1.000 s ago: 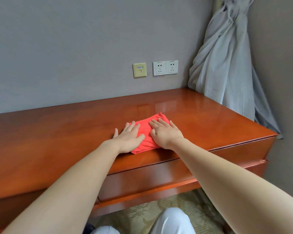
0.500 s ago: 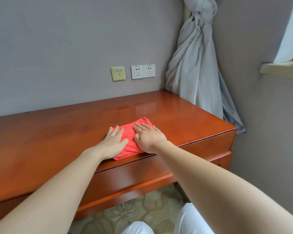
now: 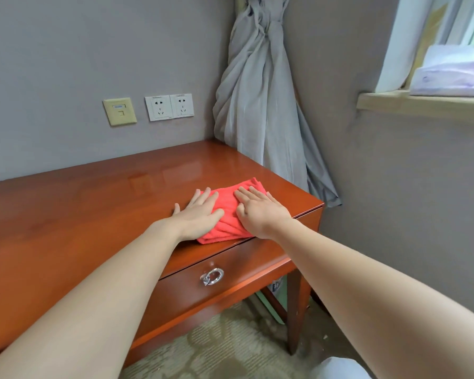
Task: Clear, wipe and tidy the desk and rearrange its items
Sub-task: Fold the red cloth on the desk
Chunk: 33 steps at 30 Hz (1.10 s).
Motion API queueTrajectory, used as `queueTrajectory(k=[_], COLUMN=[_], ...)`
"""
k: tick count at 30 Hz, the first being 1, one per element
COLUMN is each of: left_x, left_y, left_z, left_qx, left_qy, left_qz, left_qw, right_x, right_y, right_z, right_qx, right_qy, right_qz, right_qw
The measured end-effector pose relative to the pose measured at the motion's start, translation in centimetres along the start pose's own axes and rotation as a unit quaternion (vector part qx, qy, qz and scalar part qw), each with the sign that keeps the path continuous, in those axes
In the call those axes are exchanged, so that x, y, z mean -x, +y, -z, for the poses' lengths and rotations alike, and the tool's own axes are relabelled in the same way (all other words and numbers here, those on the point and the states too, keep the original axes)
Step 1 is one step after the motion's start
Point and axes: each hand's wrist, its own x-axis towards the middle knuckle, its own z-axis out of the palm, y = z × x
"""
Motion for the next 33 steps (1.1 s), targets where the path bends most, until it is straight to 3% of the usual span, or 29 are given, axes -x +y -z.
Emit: queueTrajectory(k=[14,21,27,33], left_x=[-8.8,-5.9,-0.9,-0.7], left_y=[7.7,8.8,10.0,14.0], left_z=[-1.2,-0.5,1.3,3.0], left_qx=[-0.03,-0.148,-0.227,-0.223], left_qy=[-0.016,0.016,0.014,0.024], left_qz=[-0.073,-0.064,-0.122,-0.177], left_qw=[0.997,0.987,0.966,0.958], right_x=[-1.4,0.4,6.9,11.3], right_y=[10.1,8.5,7.3,10.7], right_z=[1.6,3.0,6.7,11.0], right_qx=[0.021,0.05,0.085,0.107], right_qy=[0.037,0.012,-0.001,0.017], right_qz=[-0.083,-0.09,-0.158,-0.225], right_qw=[0.996,0.995,0.984,0.968])
